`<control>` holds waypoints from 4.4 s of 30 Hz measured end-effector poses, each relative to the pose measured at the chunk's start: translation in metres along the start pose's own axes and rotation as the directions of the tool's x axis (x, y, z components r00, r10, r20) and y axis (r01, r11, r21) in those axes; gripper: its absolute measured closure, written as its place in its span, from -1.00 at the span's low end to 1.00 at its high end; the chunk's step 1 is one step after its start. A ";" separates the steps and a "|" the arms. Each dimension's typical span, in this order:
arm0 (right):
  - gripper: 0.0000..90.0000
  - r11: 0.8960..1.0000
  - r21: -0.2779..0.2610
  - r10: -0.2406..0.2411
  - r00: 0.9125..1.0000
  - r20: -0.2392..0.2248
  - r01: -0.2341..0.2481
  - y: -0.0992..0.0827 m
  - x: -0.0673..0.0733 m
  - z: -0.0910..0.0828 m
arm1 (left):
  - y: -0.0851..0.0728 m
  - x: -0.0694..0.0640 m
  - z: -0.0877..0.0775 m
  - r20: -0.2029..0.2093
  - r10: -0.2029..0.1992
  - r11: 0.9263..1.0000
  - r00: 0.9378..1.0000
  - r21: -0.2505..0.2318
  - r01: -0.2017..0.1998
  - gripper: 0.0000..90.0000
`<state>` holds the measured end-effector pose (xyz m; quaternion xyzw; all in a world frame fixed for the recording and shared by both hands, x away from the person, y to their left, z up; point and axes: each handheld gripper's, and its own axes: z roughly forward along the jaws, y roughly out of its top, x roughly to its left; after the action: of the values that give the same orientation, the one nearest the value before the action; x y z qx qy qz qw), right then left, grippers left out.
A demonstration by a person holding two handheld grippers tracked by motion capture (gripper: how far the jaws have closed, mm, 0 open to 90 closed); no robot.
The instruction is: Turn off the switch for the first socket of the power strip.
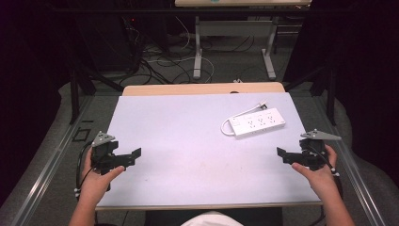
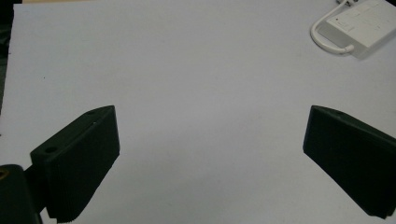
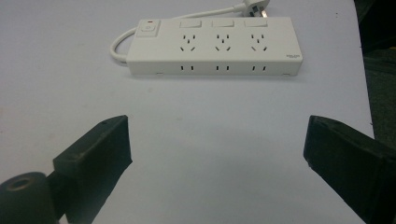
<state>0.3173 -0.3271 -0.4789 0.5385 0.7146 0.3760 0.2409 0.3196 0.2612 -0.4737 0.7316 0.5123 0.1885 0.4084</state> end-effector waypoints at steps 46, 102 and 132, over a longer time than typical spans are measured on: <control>-0.65 0.992 0.027 -0.122 0.992 -0.031 0.123 0.062 0.019 0.019 | 0.000 -0.003 0.002 -0.022 -0.024 0.999 0.999 -0.023 0.024 -0.89; -0.28 0.982 0.145 -0.122 0.992 -0.023 0.124 0.122 0.012 0.089 | 0.000 -0.002 0.002 -0.024 -0.026 0.999 0.999 -0.023 0.026 -0.81; 0.47 0.969 0.216 -0.125 0.992 0.006 0.121 0.125 0.022 0.138 | -0.001 -0.001 0.003 -0.025 -0.029 0.999 0.999 -0.021 0.029 -0.79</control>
<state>0.4877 -0.2502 -0.4610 0.5196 0.7807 0.2756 0.2112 0.3208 0.2590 -0.4759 0.7174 0.5260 0.1969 0.4121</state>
